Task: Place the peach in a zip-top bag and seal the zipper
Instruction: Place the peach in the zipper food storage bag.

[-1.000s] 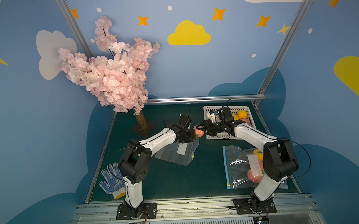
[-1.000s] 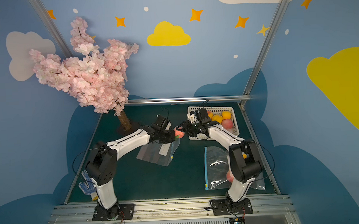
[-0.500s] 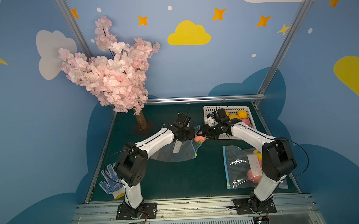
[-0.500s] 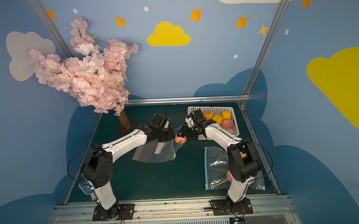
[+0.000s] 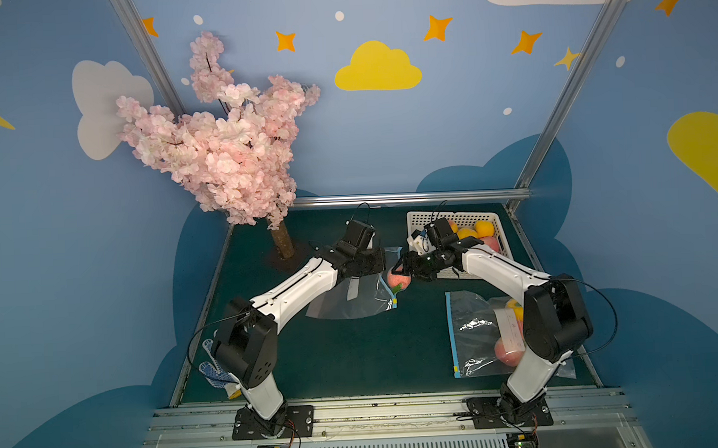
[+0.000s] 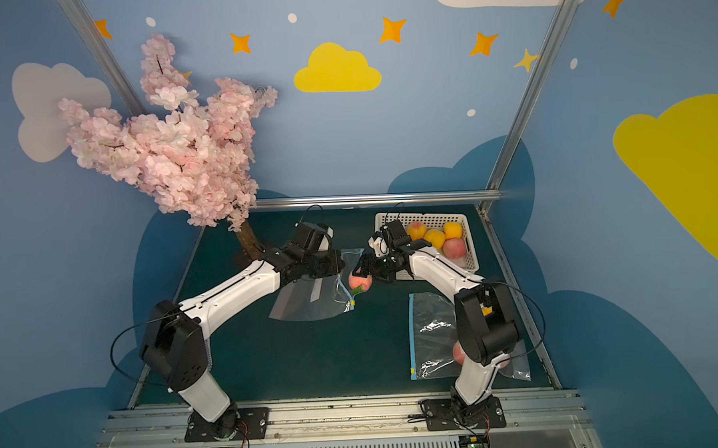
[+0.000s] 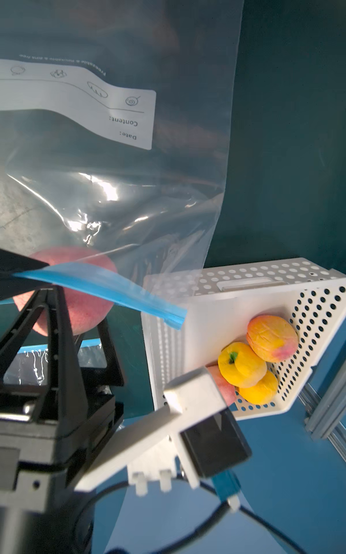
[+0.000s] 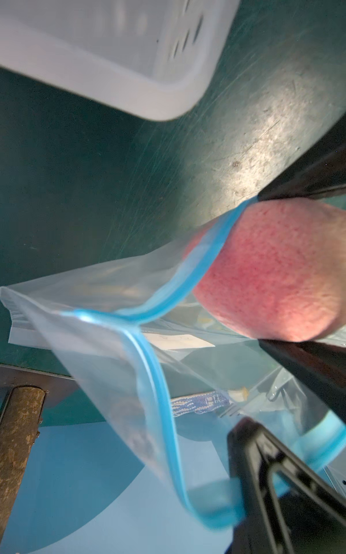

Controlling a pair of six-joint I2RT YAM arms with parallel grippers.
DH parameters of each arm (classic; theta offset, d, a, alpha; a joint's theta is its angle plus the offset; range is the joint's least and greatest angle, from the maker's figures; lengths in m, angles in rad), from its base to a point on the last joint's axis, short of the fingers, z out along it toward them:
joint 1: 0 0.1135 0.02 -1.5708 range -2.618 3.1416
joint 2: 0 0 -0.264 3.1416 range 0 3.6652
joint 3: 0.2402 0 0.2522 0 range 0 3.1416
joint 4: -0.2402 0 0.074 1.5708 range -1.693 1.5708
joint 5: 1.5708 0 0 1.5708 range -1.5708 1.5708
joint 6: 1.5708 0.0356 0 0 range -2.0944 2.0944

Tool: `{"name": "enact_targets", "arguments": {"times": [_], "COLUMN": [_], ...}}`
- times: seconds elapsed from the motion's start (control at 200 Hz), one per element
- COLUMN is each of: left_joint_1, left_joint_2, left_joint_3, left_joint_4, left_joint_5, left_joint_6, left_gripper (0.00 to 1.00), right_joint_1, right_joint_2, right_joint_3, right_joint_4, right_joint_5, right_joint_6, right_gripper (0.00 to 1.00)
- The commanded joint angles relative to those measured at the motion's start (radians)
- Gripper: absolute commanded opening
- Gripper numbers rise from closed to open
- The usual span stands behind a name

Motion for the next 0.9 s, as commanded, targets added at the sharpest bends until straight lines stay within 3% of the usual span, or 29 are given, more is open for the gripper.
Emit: {"name": "enact_targets", "arguments": {"times": [0.0, 0.125, 0.24, 0.506, 0.731, 0.896], "left_joint_1": [0.0, 0.0, 0.0, -0.001, -0.002, 0.01], "left_joint_2": [-0.052, -0.106, -0.133, -0.182, -0.209, -0.217], "left_joint_3": [-0.007, -0.025, -0.029, -0.071, -0.067, -0.059], "left_joint_4": [0.009, -0.005, -0.037, -0.083, -0.096, -0.11], "left_joint_5": [0.007, -0.03, -0.048, -0.101, -0.12, -0.14], "left_joint_6": [0.03, 0.059, 0.093, 0.102, 0.099, 0.115], "left_gripper": [0.03, 0.03, 0.03, 0.03, 0.03, 0.03], "right_joint_1": [-0.009, -0.027, -0.036, -0.059, -0.064, -0.099], "right_joint_2": [0.005, -0.036, -0.089, -0.231, -0.31, -0.369], "right_joint_3": [0.018, 0.019, 0.019, -0.061, -0.083, -0.109], "right_joint_4": [-0.018, -0.017, 0.035, 0.256, 0.233, 0.122], "right_joint_5": [-0.033, -0.051, -0.162, -0.314, -0.307, -0.107], "right_joint_6": [-0.021, -0.019, -0.02, 0.114, 0.093, 0.013], "right_gripper": [0.71, 0.75, 0.78, 0.84, 0.84, 0.83]}}
